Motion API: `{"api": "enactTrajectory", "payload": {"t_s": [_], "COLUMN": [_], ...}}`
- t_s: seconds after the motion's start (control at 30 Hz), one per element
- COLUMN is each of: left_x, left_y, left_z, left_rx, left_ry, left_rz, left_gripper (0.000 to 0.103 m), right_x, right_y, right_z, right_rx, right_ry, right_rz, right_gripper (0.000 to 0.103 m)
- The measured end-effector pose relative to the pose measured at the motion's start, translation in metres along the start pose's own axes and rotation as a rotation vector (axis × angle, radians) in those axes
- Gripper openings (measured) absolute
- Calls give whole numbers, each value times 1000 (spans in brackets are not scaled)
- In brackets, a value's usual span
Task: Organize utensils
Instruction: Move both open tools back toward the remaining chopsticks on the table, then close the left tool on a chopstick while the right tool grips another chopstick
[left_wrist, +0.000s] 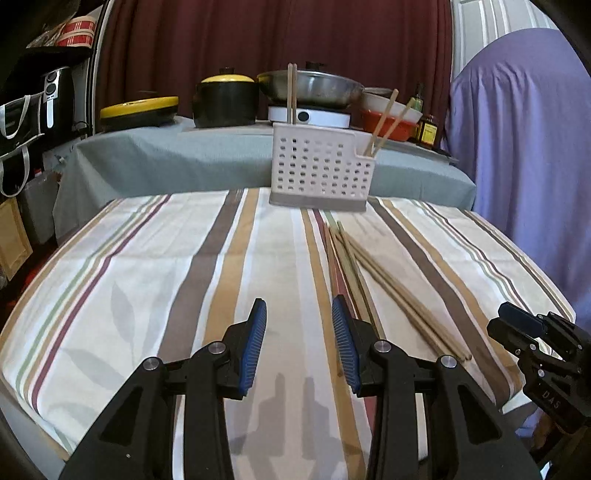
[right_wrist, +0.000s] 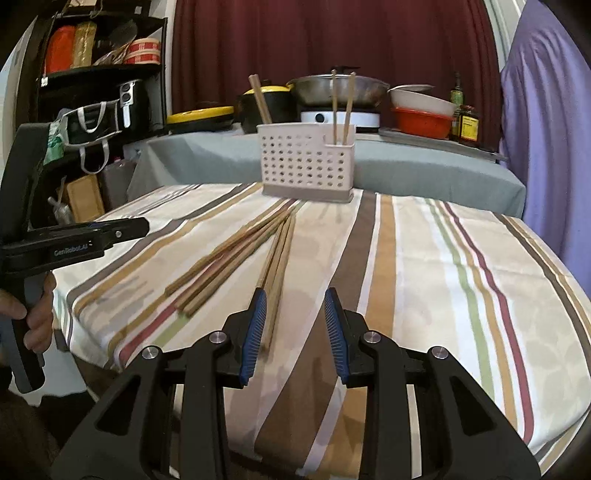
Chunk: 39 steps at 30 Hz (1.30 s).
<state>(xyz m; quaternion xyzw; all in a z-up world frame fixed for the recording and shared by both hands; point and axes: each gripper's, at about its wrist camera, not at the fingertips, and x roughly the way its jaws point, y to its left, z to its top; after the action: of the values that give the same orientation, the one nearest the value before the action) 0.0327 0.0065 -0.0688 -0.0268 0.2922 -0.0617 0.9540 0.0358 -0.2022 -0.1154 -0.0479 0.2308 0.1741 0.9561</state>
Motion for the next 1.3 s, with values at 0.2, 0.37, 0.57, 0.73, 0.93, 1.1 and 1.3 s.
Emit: {"api": "enactTrajectory", "payload": {"t_s": [0.2, 0.37, 0.57, 0.73, 0.93, 1.1, 1.3], "left_x": [-2, -3, 1, 4, 7, 11, 13], "left_y": [-1, -1, -1, -2, -2, -5, -6], "left_z": [-5, -7, -10, -14, -17, -19, -22], "left_rx": [-6, -7, -16, -14, -15, -7, -8], "left_ry": [9, 10, 24, 41, 50, 66, 76], "left_rz": [-7, -9, -13, -20, -28, -39, -40], "left_gripper": [38, 38, 38, 38, 38, 38, 38], "right_x": [1, 9, 13, 17, 17, 22, 28], "right_y": [7, 10, 8, 6, 1, 7, 4], "right_z": [-7, -13, -17, -16, -15, -13, -10], "right_rx": [-23, -43, -36, -38, -26, -48, -38], "right_ry": [37, 85, 99, 109, 106, 102, 104], "right_rz": [17, 15, -8, -40, -64, -49, -80], "right_gripper": [32, 32, 32, 32, 31, 31, 30]}}
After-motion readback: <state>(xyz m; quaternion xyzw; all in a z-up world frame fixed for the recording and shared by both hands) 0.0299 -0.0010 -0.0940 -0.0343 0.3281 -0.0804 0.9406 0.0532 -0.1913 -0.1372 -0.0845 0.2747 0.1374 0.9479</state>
